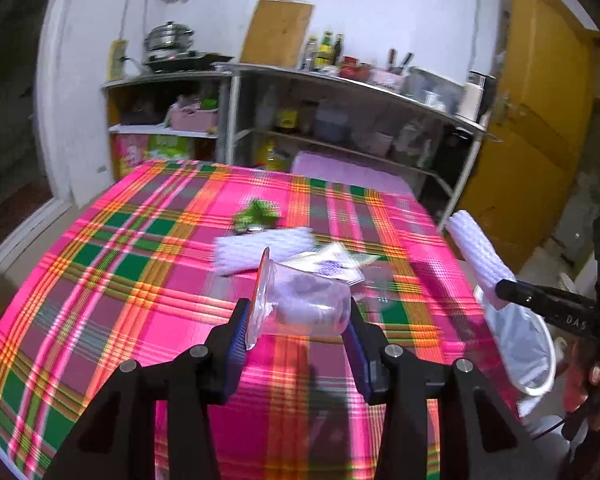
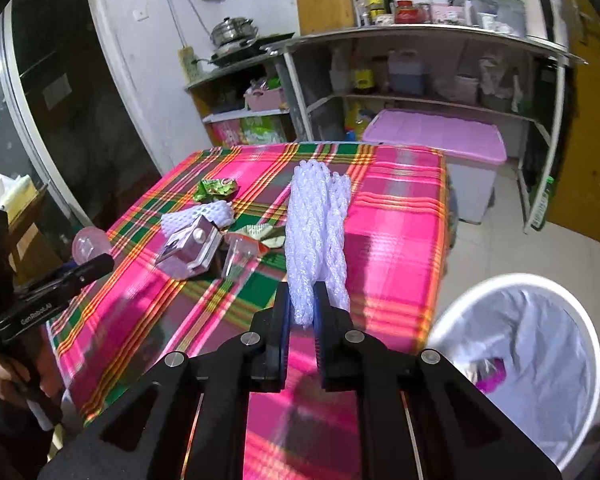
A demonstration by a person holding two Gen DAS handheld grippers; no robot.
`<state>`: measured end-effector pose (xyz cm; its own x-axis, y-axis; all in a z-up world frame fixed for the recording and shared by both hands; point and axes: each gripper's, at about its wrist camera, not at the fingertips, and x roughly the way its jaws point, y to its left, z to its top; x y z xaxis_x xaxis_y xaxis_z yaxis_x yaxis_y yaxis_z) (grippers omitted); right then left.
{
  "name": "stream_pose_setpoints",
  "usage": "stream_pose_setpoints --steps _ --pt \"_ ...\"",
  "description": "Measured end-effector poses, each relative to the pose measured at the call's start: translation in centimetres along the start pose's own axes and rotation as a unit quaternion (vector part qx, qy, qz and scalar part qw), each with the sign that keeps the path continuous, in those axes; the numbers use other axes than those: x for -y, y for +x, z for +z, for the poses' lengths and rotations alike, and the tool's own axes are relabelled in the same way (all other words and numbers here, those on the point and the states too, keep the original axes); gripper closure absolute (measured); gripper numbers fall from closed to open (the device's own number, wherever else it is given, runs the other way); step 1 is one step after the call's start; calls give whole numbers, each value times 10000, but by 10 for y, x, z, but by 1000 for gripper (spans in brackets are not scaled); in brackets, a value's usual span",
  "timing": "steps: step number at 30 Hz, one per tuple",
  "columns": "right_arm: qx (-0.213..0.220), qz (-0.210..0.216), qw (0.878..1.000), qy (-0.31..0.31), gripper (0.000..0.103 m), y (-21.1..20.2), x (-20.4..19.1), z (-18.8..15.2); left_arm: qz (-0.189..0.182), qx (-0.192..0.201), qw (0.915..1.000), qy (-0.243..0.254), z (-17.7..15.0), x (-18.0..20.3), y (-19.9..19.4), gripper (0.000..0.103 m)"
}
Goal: Collect trash
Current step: 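Carry the clear cup and white foam net over to the bin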
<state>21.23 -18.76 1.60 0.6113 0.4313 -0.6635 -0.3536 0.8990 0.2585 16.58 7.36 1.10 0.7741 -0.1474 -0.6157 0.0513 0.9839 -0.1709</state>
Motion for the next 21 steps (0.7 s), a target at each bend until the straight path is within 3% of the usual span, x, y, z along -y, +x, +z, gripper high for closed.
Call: stream_pose_setpoints --steps 10,21 --pt "280 -256 9987 335 92 -60 25 -31 -646 30 9971 404 -12 76 -13 59" --pt "394 -563 9953 684 92 -90 59 -53 -1076 -73 9917 699 -16 134 -5 59"
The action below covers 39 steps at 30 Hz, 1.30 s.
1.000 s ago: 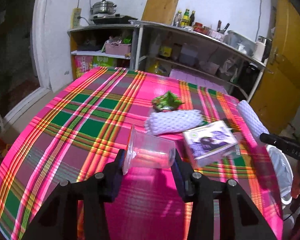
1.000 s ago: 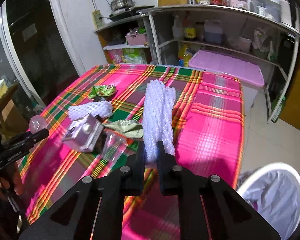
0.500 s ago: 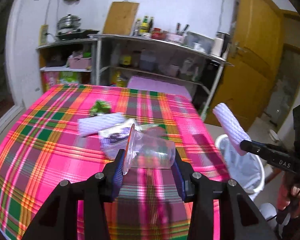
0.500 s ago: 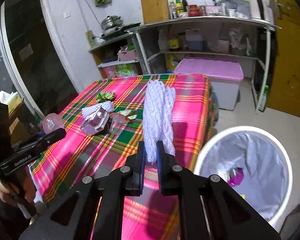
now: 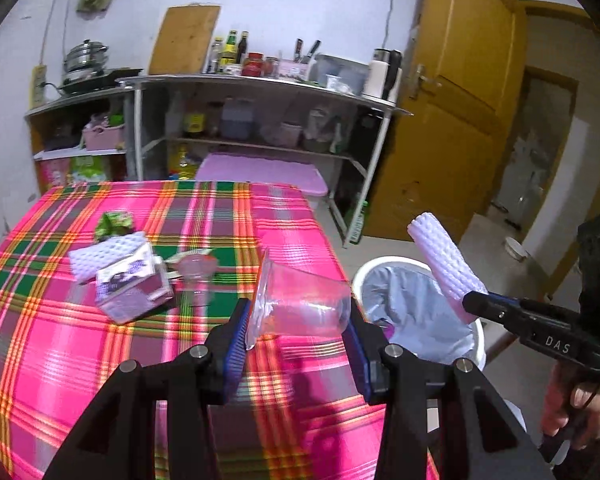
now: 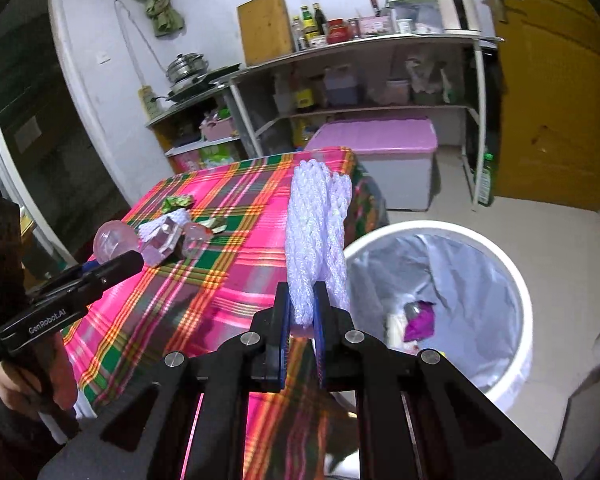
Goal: Collect trash
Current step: 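Carry the clear cup and white foam net over to the bin, then open the left tool over the bin while the right tool releases the foam net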
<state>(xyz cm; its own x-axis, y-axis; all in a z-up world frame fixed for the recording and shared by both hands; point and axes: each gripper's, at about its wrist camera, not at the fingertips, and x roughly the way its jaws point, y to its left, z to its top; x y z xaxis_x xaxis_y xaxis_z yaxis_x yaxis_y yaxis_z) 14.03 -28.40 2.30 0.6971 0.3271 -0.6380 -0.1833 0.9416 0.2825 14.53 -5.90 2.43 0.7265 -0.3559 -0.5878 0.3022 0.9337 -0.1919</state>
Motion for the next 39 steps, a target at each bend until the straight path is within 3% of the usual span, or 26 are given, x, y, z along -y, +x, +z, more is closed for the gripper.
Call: stream_pose_setpoints --steps 17,25,29,31,39 --pt "-180 -443 9971 601 92 -8 70 -23 -748 -472 9940 650 3 91 75 58" --pt "-374 -571 9946 780 90 0 88 -27 -948 -729 9903 711 0 107 108 58" --pt "-439 -591 9937 849 82 2 91 -30 -1022 -875 9890 617 -2 105 121 49" --pt "-442 -605 9934 868 67 3 94 -30 -1085 -902 9885 540 -3 102 124 45" --pt "-353 -551 9944 826 65 -1 89 -28 -1097 -753 9906 328 -1 91 113 45"
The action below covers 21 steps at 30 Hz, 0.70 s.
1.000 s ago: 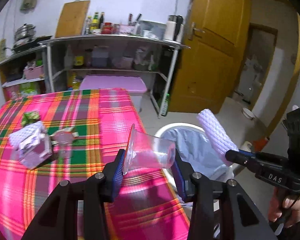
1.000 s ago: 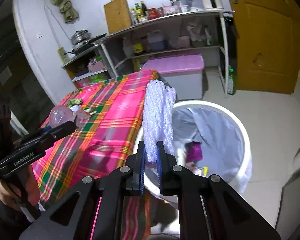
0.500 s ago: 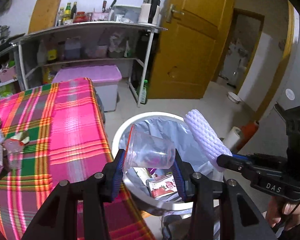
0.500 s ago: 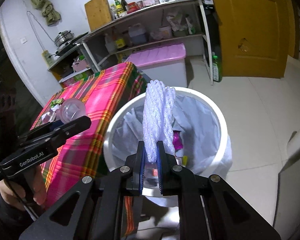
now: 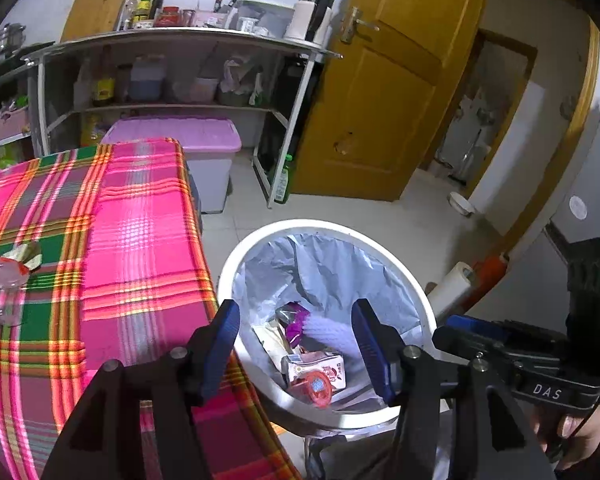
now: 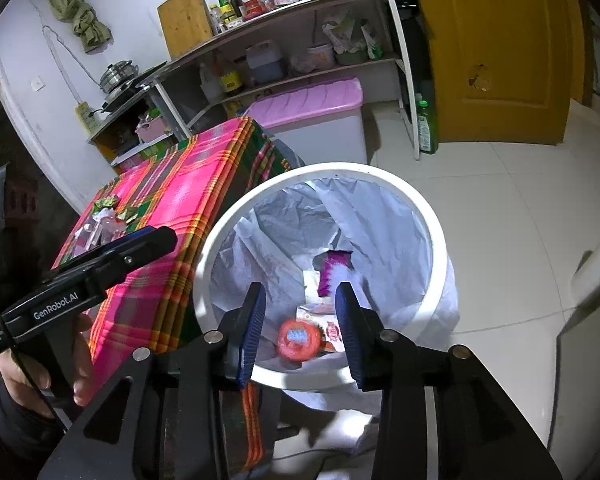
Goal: Collect trash
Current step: 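Open the left tool over the bin while the right tool releases the foam net, then move both open tools back over the table toward the remaining trash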
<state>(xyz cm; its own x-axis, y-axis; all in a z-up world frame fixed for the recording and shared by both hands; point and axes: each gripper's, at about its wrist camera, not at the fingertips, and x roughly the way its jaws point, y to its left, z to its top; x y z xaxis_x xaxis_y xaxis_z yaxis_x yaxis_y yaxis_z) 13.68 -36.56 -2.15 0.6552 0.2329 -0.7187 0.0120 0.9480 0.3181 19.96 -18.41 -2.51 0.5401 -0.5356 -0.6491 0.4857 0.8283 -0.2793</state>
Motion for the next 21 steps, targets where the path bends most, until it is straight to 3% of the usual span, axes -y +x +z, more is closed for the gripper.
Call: stream_pose_setpoints --steps 13,21 --pt "293 367 9976 -518 65 -14 -52 -1 691 598 9956 -221 -12 -27 -74 45" --pt "422 650 9929 -900 65 -12 -91 -2 1288 773 9876 -457 -29 -56 -111 45"
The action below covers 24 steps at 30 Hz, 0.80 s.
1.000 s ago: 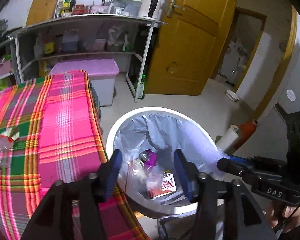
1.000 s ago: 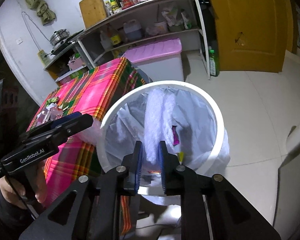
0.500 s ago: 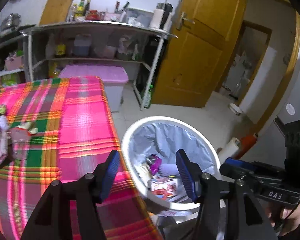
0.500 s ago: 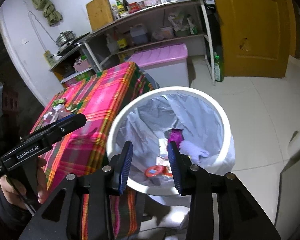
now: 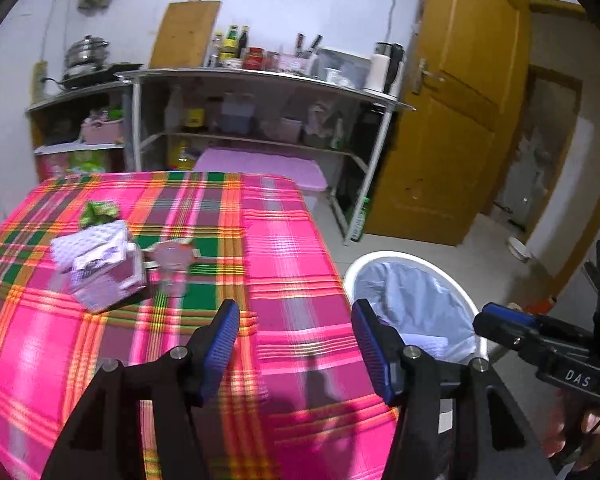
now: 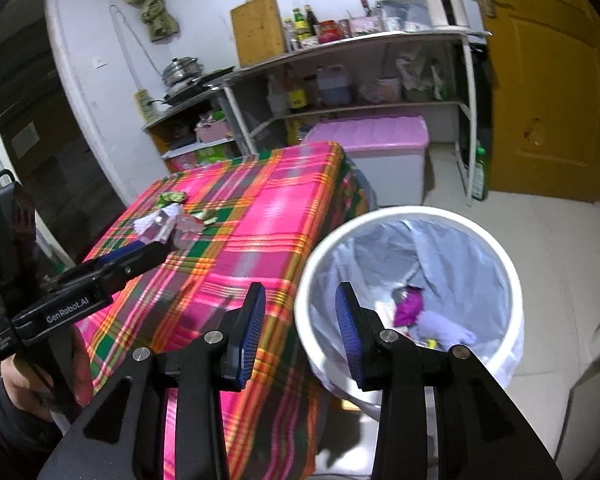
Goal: Collect trash
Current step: 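Move both open tools back over the table toward the remaining trash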
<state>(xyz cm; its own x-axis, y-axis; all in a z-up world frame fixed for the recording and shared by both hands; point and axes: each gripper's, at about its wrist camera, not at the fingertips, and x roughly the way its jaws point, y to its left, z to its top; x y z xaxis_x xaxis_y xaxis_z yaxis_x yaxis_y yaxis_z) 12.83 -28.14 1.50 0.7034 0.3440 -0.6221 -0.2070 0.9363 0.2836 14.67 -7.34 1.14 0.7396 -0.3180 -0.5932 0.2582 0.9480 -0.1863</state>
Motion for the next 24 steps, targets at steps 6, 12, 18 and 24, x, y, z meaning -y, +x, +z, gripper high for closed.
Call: stream_pose_setpoints --steps 6,12,18,24 --pt "-88 171 9996 -195 62 8 -22 4 444 161 9989 -18 -6 -18 -20 45" --pt "-203 335 9984 -402 58 19 -42 7 732 202 9971 -64 -9 -32 -31 45" --pt "-320 460 9969 -545 58 29 -57 12 854 275 9959 -104 -10 -43 -39 45" --pt "-429 512 9953 -697 58 39 -71 16 976 295 9946 -167 -9 -55 -42 45"
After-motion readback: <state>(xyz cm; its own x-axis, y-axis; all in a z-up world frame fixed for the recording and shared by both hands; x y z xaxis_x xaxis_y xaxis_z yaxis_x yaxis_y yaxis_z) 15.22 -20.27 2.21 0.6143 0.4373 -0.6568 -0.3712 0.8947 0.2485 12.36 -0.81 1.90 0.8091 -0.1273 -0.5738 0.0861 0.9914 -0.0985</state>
